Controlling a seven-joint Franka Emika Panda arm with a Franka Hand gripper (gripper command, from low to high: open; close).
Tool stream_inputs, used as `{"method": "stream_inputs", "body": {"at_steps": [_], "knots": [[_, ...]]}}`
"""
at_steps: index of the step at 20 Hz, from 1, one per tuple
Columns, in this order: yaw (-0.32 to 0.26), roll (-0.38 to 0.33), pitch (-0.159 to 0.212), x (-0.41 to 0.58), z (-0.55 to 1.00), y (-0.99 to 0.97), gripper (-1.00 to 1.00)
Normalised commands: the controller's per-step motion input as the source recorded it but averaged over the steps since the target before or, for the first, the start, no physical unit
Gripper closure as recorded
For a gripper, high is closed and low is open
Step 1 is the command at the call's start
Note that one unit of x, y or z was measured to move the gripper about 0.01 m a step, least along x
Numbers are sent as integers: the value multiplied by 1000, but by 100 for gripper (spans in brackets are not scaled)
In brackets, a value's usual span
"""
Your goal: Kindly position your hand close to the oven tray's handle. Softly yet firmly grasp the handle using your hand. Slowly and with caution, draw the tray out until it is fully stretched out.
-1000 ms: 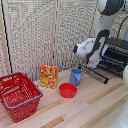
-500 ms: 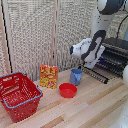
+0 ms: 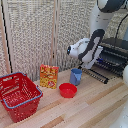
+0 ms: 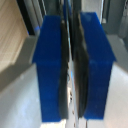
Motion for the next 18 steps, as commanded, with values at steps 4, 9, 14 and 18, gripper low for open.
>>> {"method": "stream_inputs", "body": {"at_steps": [4, 9, 14, 18], "knots": [[-49, -4, -37, 136, 0, 844, 100], [-13, 1, 1, 47, -5, 132, -100], [5, -3, 5, 45, 97, 21, -100], [0, 31, 6, 8, 137, 0, -100]]}}
